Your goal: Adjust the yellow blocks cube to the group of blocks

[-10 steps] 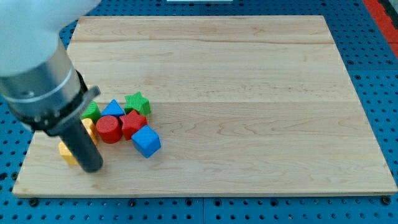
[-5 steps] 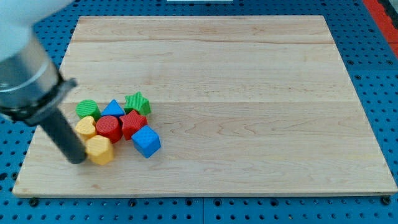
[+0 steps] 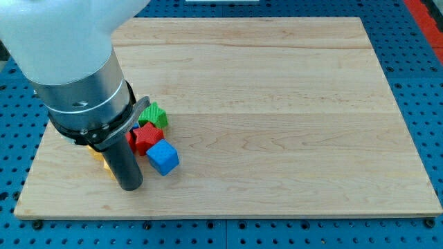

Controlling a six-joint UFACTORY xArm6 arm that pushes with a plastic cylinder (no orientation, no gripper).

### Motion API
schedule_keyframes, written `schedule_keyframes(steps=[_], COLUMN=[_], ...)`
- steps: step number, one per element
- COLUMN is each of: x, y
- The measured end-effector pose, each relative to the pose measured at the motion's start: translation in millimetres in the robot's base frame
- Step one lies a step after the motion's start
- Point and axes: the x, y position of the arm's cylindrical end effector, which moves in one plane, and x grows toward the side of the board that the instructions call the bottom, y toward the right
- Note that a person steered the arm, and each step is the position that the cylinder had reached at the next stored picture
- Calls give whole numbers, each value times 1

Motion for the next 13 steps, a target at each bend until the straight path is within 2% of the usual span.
schedule_keyframes(steps=[1, 2, 3, 5, 6, 7, 8, 9, 10, 13], x=[18, 31, 13, -2, 24, 24, -2, -30, -27, -22], y=[3, -23, -35, 10, 35, 141, 148, 98, 114, 103])
